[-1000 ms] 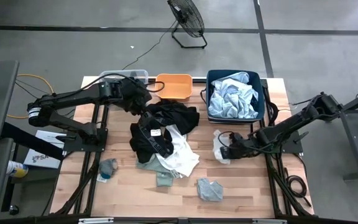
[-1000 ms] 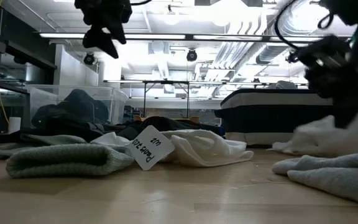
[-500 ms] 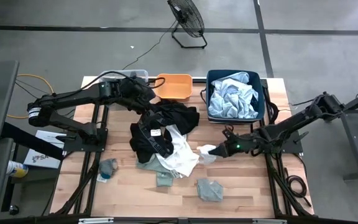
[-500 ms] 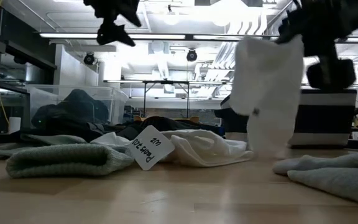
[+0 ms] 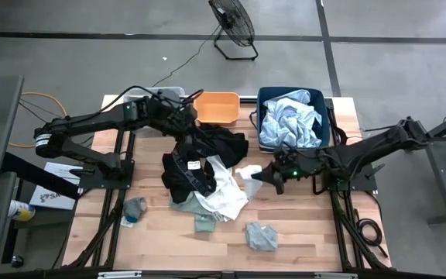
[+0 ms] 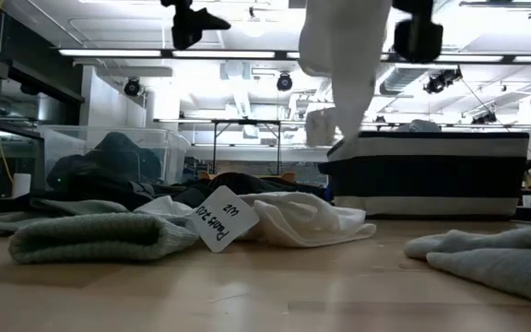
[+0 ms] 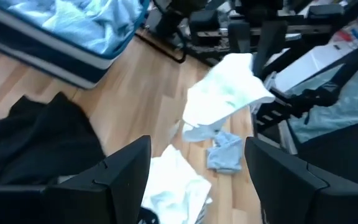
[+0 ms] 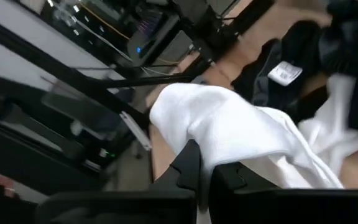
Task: Pick & Place Cloths
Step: Put the white sock into the yellow bin
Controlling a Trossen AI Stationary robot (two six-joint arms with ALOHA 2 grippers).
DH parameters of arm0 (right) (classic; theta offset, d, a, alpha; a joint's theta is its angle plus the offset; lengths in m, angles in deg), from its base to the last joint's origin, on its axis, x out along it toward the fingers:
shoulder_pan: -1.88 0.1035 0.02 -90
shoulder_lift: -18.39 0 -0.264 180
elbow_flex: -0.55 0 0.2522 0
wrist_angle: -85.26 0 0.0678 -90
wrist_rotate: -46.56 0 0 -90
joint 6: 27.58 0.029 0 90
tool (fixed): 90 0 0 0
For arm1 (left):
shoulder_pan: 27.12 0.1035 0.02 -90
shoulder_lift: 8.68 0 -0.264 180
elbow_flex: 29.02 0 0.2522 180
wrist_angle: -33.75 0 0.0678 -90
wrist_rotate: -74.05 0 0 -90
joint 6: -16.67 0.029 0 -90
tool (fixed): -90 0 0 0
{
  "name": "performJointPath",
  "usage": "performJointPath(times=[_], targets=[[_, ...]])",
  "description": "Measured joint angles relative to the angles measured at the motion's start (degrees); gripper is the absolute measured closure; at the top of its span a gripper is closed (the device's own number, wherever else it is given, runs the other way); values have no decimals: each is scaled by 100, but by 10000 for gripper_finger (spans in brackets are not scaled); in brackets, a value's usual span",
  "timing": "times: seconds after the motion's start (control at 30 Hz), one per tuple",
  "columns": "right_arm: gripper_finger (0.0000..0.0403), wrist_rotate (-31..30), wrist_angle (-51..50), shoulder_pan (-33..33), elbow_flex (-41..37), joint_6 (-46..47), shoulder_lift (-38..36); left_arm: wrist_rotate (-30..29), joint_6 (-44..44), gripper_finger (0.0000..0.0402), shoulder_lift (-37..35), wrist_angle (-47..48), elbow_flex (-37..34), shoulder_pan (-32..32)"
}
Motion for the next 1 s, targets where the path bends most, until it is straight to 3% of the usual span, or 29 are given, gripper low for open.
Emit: performJointPath(times=[0.37, 0.63, 0.83, 1.0], targets=[[400, -54, -2035, -357, 1250, -1261, 4, 116, 165, 146, 0, -592, 0, -2], [400, -51, -2169, -762, 1768, -2096, 57, 82, 682, 146, 0, -1260, 0, -41], [400, -30, -2148, -1111, 2027, -2288, 149, -366, 1523, 146, 2, -2017, 0, -405], [400, -10, -1849, -1343, 2209, -2286, 297, -1289, 2248, 146, 20, -2189, 2, -739]])
